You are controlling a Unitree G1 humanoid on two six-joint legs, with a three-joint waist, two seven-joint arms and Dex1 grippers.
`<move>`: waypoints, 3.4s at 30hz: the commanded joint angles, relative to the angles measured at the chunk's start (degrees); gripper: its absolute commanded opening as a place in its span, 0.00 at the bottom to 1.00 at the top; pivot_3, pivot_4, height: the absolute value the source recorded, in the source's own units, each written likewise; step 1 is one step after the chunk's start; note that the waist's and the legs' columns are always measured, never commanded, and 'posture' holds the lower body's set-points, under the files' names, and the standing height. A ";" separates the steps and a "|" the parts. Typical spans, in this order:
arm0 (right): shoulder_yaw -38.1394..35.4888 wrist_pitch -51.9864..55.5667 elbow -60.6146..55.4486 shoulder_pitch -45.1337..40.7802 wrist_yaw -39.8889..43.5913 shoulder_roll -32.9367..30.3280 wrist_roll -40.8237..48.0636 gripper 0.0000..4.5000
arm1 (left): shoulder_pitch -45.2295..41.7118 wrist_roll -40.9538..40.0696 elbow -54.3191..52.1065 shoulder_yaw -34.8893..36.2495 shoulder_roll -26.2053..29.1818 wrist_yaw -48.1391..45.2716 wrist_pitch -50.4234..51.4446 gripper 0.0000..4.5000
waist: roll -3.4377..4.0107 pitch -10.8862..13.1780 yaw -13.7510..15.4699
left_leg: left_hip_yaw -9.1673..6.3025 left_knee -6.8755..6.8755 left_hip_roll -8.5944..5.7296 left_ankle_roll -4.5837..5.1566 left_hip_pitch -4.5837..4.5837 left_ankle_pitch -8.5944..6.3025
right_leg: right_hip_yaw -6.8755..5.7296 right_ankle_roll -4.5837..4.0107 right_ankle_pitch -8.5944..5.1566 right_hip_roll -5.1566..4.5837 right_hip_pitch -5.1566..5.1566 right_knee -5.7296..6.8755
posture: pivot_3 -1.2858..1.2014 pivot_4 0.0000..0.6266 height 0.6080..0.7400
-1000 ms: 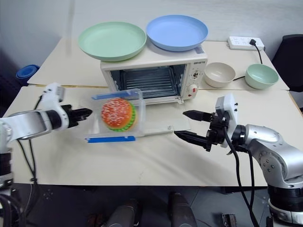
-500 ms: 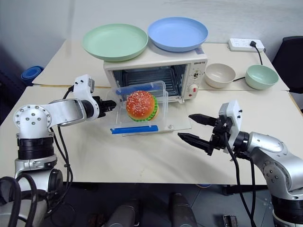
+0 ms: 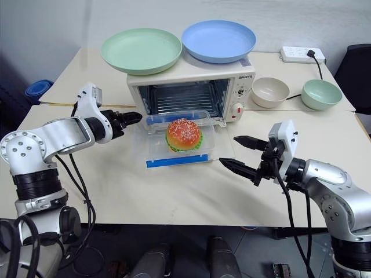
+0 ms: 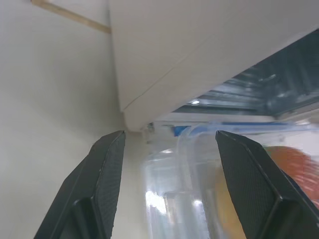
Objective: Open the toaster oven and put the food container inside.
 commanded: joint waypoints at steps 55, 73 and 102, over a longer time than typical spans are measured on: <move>16.99 -26.55 47.08 -35.01 -16.23 30.73 -31.51 0.00 | 3.55 62.84 9.29 -15.87 -1.37 -70.77 -43.25 0.00 | 0.02 0.00 -2.00 | 0.15 -0.16 0.14 0.41 -0.13 -0.08 | 0.00 -0.11 0.12 0.04 -0.19 0.08 | 0.52 0.24 1.00; 8.20 1.85 -1.76 -1.36 -6.08 9.73 -10.77 0.00 | 25.07 35.42 -15.31 7.03 27.32 -96.90 -20.65 0.13 | 0.03 0.01 -2.73 | -0.09 -0.17 0.21 0.41 -0.03 -0.15 | 0.00 -0.28 0.00 0.04 -0.05 -0.10 | 0.52 0.24 1.00; 1.71 -1.33 8.43 -14.38 -12.81 17.14 -6.92 0.00 | 29.77 40.47 -11.88 10.71 35.12 -102.31 -27.43 0.99 | 0.08 0.04 -2.90 | 0.08 -0.21 0.30 0.39 0.02 -0.16 | 0.02 -0.36 -0.06 0.08 -0.16 0.05 | 0.52 0.24 1.00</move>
